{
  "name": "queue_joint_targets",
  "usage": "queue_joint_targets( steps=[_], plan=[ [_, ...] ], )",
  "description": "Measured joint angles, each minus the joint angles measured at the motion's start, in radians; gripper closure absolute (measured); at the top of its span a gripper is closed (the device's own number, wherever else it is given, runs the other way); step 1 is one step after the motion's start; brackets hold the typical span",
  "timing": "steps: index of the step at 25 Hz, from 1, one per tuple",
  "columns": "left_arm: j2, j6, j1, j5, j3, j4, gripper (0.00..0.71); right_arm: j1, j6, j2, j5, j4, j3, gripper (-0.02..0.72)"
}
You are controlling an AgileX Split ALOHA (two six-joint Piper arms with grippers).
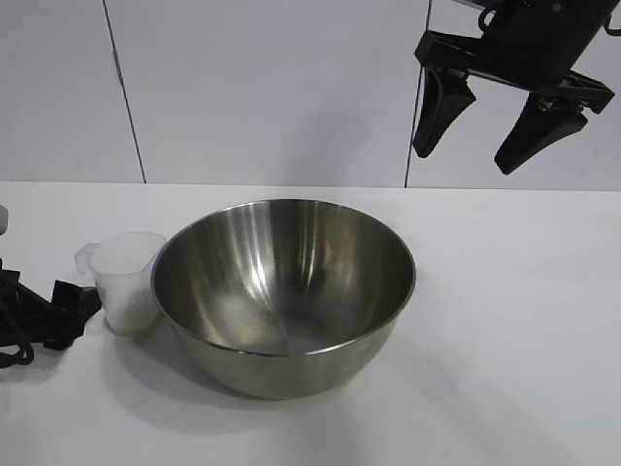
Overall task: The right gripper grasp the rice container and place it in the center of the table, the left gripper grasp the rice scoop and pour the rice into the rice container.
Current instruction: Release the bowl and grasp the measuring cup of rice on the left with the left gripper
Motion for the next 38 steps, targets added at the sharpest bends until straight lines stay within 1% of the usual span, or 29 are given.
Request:
queue_joint_targets(
  steps=[5,17,23,25,28,32,36,38],
  plan=[
    [0.000,0.000,0.000,0.000,-0.009,0.018,0.047,0.000,0.000,0.000,0.000,0.000,0.000,0.122],
    [0.000,-0.012,0.000,0.000,-0.046,0.018,0.047,0.000,0.003,0.000,-0.002,0.002,0.000,0.122],
    [0.000,-0.052,0.000,0.000,-0.055,0.018,0.050,0.000,0.003,0.000,-0.002,0.002,0.000,0.122],
    [0.000,-0.058,0.000,0.000,-0.055,0.018,0.070,0.000,0.003,0.000,-0.002,0.002,0.000,0.122],
    [0.000,-0.060,0.000,0.000,-0.055,0.018,0.119,0.000,0.003,0.000,-0.002,0.002,0.000,0.122],
    [0.000,-0.061,0.000,0.000,-0.055,0.018,0.149,0.000,0.003,0.000,-0.002,0.002,0.000,0.122],
    [0.000,-0.061,0.000,0.000,-0.055,0.021,0.224,0.000,0.003,0.000,-0.002,0.002,0.000,0.122],
    [0.000,-0.061,0.000,0.000,-0.055,0.022,0.239,0.000,0.006,0.000,-0.002,0.002,0.000,0.122]
  ],
)
